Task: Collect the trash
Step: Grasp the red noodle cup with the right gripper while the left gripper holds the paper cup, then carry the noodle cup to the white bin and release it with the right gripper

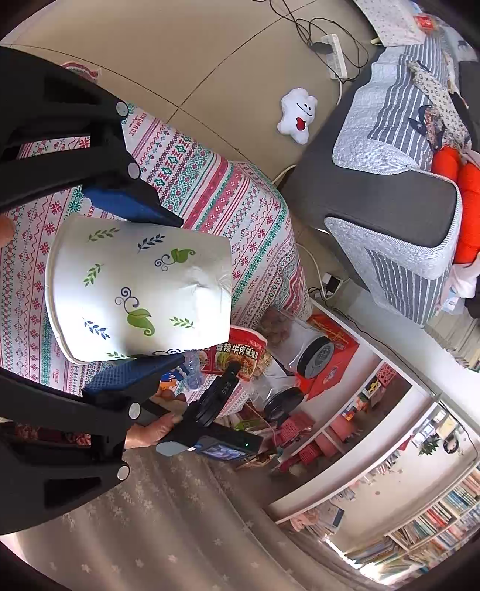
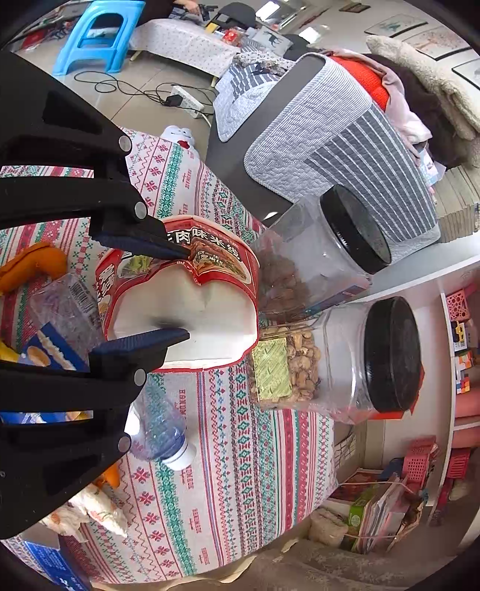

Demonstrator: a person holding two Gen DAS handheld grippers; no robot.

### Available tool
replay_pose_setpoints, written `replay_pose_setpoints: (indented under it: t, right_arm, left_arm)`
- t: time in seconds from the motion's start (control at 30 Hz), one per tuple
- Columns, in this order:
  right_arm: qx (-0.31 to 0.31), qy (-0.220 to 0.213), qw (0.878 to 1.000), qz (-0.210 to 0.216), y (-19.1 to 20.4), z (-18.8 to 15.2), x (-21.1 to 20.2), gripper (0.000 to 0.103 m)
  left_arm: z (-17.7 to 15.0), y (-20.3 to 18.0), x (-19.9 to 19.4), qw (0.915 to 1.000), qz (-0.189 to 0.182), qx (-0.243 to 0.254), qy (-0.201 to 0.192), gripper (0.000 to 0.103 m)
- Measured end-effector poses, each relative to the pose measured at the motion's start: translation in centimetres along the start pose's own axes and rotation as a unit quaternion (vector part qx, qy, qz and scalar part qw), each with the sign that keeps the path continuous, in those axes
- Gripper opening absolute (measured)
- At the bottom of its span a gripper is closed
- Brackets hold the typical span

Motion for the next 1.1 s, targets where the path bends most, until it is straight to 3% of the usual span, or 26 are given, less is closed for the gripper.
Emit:
replay_pose_setpoints:
  t: [0.27,0.4,0.53,0.7,0.87,0.93,0.97,1.0,1.1]
  right_arm:
    - [0.002,-0.087,0.996,-0.034,-4.7,0.6,-11.0,0.036]
    - [0.028,-0.123,0.990,-0.068,-9.4,0.0,-16.7,0.036]
    - [0.064,-0.148,0.978,-0.129,-16.0,-1.9,-21.3,0.037]
    - [0.150,-0.126,0.957,-0.212,-26.1,-6.7,-23.9,0.037]
    - [0.228,-0.039,0.925,-0.302,-34.6,-12.1,-22.1,0.039]
    - [0.250,-0.002,0.912,-0.325,-36.9,-13.8,-21.0,0.042]
    - [0.255,0.003,0.906,-0.339,-37.8,-14.3,-20.9,0.057]
    - [0.262,-0.004,0.897,-0.356,-38.6,-14.7,-21.5,0.074]
    - [0.282,-0.069,0.868,-0.402,-40.6,-14.2,-24.6,0.089]
  left_arm:
    - [0.1,-1.3,-0.3,0.9997,-0.011,0.011,-0.021,0.065]
    - [-0.1,-2.8,-0.5,0.9988,-0.016,0.030,-0.035,0.065]
    - [-0.5,-4.0,-0.1,0.9980,-0.024,0.042,-0.041,0.065]
    - [-1.2,-5.2,0.8,0.9973,-0.023,0.059,-0.038,0.065]
    - [-2.6,-7.0,2.8,0.9963,-0.021,0.079,-0.027,0.065]
    - [-3.3,-7.9,3.9,0.9955,-0.021,0.090,-0.020,0.065]
    - [-3.7,-8.6,4.5,0.9949,-0.024,0.097,-0.015,0.065]
    - [-4.2,-9.4,5.1,0.9941,-0.030,0.104,-0.009,0.065]
    - [-5.7,-13.0,6.9,0.9892,-0.058,0.134,0.000,0.065]
Point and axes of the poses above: each gripper's, at about its wrist camera, not at the fingertips, and x roughly the way its jaws point, y to its left, z to its top, the point moved 8 cm from there along x, roughly the way its jaws point, and after that the axes turned 13 degrees about -z, right-handed, at the moved point
